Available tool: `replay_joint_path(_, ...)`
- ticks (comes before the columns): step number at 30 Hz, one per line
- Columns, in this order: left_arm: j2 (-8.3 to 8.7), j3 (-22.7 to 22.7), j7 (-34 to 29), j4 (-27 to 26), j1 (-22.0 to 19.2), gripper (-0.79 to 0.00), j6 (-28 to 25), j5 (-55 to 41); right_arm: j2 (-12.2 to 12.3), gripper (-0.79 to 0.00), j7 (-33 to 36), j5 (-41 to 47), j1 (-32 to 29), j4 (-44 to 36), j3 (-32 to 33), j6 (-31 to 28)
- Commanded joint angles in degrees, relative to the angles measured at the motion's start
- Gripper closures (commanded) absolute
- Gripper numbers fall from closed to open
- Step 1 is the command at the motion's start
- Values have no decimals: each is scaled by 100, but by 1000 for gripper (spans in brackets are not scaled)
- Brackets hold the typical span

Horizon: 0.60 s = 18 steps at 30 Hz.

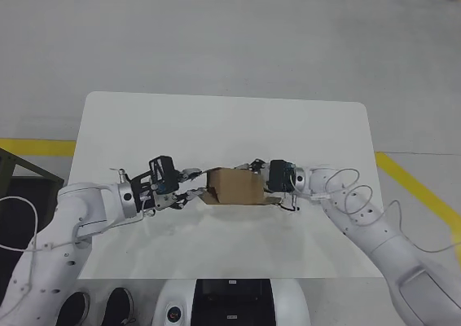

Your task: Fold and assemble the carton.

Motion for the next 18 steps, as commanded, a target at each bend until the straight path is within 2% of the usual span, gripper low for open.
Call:
replay_joint_path(1, 11, -71, -33, 47, -17, -736, -4, 23, 11, 0, 17, 43, -7, 11, 46, -24)
replay_joint_path(2, 16, -105, -29, 61, -22, -785, -34, 9, 17, 0, 23, 46, -13, 6, 63, -33)
replay_joint_path(14, 90, -483, 112, 210, -50, -785, -615, -484, 25, 0, 153, 144, -58, -44, 181, -90)
replay_joint_path(18, 112, -352, 36, 113, -40, -785, -640, -457, 19, 0, 191, 151, -71, -96, 193, -98)
